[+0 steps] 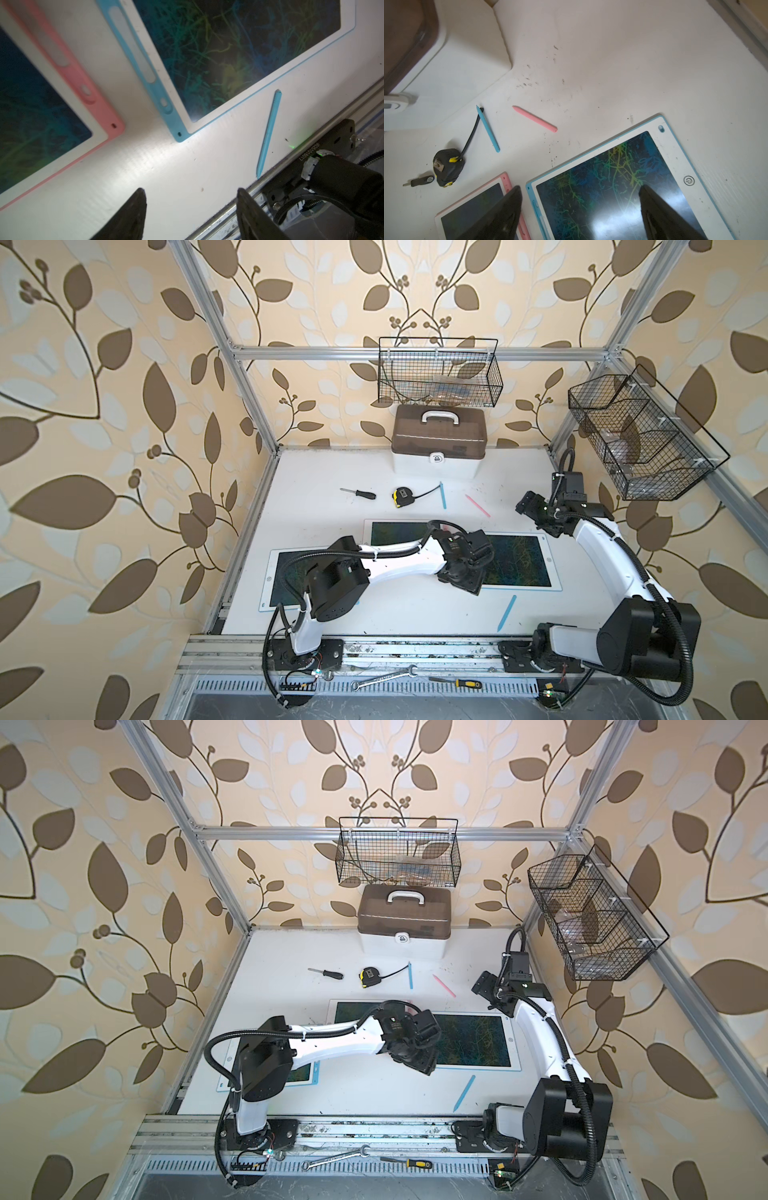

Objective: Place the stylus back onto the writing tablet
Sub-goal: Move the stylus to the center of the board.

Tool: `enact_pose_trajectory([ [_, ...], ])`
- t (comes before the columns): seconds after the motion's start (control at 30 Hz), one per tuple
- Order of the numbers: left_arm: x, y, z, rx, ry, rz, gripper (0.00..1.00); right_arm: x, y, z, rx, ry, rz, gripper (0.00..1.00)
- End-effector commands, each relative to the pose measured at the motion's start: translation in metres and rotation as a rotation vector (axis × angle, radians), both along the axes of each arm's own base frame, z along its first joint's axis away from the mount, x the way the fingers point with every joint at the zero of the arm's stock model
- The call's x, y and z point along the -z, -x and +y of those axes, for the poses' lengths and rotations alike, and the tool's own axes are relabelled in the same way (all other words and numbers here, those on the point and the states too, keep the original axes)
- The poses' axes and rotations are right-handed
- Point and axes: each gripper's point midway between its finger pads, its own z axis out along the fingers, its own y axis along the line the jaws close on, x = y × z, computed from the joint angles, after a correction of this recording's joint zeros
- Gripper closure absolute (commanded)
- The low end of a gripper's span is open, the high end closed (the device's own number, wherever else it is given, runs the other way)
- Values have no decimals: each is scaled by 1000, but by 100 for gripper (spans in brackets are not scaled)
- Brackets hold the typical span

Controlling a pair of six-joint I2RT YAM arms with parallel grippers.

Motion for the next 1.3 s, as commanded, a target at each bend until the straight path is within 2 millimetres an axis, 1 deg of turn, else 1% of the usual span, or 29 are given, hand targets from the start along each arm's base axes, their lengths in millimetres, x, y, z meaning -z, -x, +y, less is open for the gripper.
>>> enact_pose_trajectory([
  [0.0, -9, 3, -32, -79, 47, 3, 35, -6, -8, -9, 15, -29, -65, 11],
  [0.03, -6, 7, -40, -85, 50, 7, 36, -10, -11, -12, 21, -13, -90, 11],
  [0.17, 13, 16, -57, -113, 19, 24, 42, -9, -12, -21, 41, -29, -101, 11],
  [0.3, 19, 20, -76, -119, 18, 13, 48, -14, -10, -22, 30, -45, -132, 11],
  [0.47, 23, 23, -92, -107, 7, -4, 49, -16, -8, -24, 9, -56, -125, 12],
  [0.53, 31, 26, -94, -102, -12, -1, 49, -16, -8, -22, -2, -58, -128, 12],
  [0.57, 27, 25, -99, -101, -2, -5, 49, -16, -8, -21, -6, -57, -129, 12],
  [0.77, 37, 28, -103, -88, -41, -18, 50, -10, -6, -12, -40, -71, -119, 12],
  [0.87, 42, 31, -104, -71, -63, -29, 50, -10, -7, -8, -60, -72, -118, 12],
  [1.07, 47, 35, -100, -54, -103, -48, 51, -14, -8, -6, -68, -63, -121, 12],
  [1.27, 55, 44, -96, -8, -157, -74, 51, -15, -7, -6, -66, -65, -122, 12],
])
